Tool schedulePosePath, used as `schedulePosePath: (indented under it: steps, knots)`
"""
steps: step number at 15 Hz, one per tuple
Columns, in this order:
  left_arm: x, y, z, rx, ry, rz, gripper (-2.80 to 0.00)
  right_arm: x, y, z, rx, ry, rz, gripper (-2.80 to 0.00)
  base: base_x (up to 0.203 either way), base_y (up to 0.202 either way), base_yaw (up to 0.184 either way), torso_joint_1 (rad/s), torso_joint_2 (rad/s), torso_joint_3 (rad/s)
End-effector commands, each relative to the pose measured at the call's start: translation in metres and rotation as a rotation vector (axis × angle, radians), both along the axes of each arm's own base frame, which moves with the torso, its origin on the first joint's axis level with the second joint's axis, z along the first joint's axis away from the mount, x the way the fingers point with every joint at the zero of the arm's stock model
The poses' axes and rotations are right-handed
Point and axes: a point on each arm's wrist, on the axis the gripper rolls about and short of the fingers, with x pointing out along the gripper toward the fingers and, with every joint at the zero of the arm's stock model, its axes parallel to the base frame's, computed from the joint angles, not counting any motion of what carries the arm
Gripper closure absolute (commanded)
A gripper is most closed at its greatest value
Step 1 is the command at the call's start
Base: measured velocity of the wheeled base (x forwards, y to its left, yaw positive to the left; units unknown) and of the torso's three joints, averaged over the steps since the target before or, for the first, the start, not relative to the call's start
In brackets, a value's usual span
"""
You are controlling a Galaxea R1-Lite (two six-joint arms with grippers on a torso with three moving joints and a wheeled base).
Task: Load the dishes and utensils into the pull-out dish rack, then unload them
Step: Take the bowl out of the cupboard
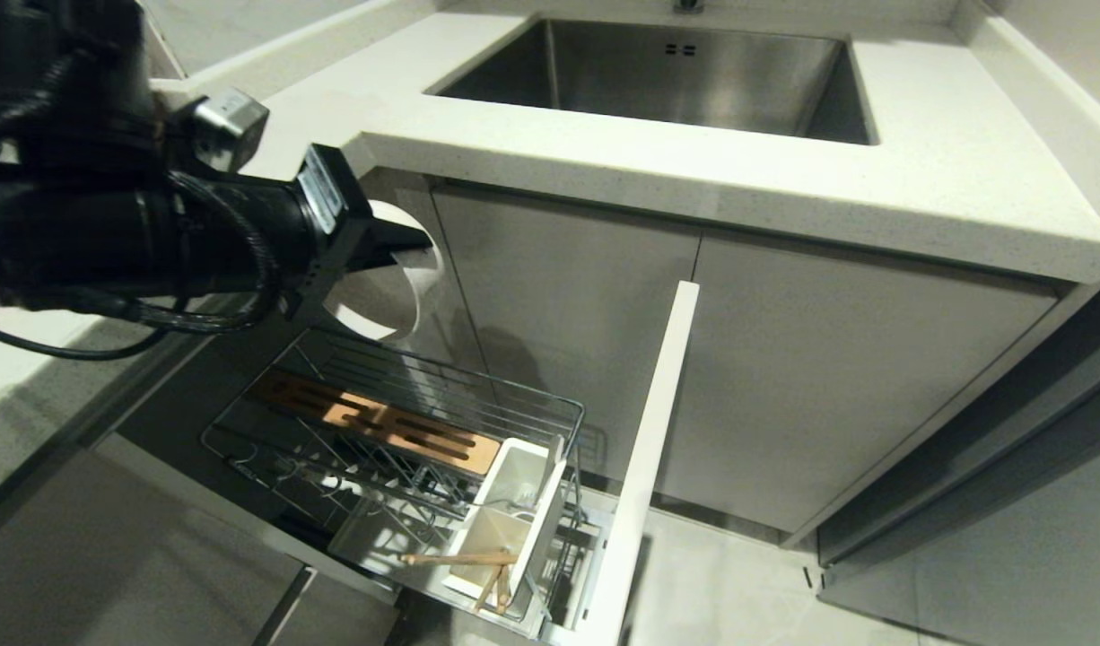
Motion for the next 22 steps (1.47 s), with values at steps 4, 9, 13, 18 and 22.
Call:
schedulePosePath:
  steps: [4, 9, 13, 18, 22]
  knots:
    - [-0.132, 0.042, 0.060, -0.128, -0.312, -0.152, 0.00, 0.002, 0.000, -0.007, 0.000, 0.026, 0.001, 0.00, 0.000, 0.000, 0.000, 0.000, 0.00, 0.000]
    - [-0.176, 0.087, 0.081, 0.089, -0.586, 0.084, 0.00, 0.002, 0.000, -0.007, 0.000, 0.026, 0.001, 0.00, 0.000, 0.000, 0.000, 0.000, 0.00, 0.000]
    - [-0.181, 0.107, 0.093, 0.304, -0.579, 0.472, 0.00, 0.002, 0.000, -0.007, 0.000, 0.026, 0.001, 0.00, 0.000, 0.000, 0.000, 0.000, 0.00, 0.000]
    - [-0.139, 0.130, 0.093, 0.556, -0.219, 0.810, 0.00, 0.002, 0.000, -0.007, 0.000, 0.026, 0.001, 0.00, 0.000, 0.000, 0.000, 0.000, 0.00, 0.000]
    - [-0.109, 0.152, 0.068, 0.758, 0.238, 0.772, 0.00, 0.002, 0.000, -0.007, 0.000, 0.026, 0.000, 0.00, 0.000, 0.000, 0.000, 0.000, 0.00, 0.000]
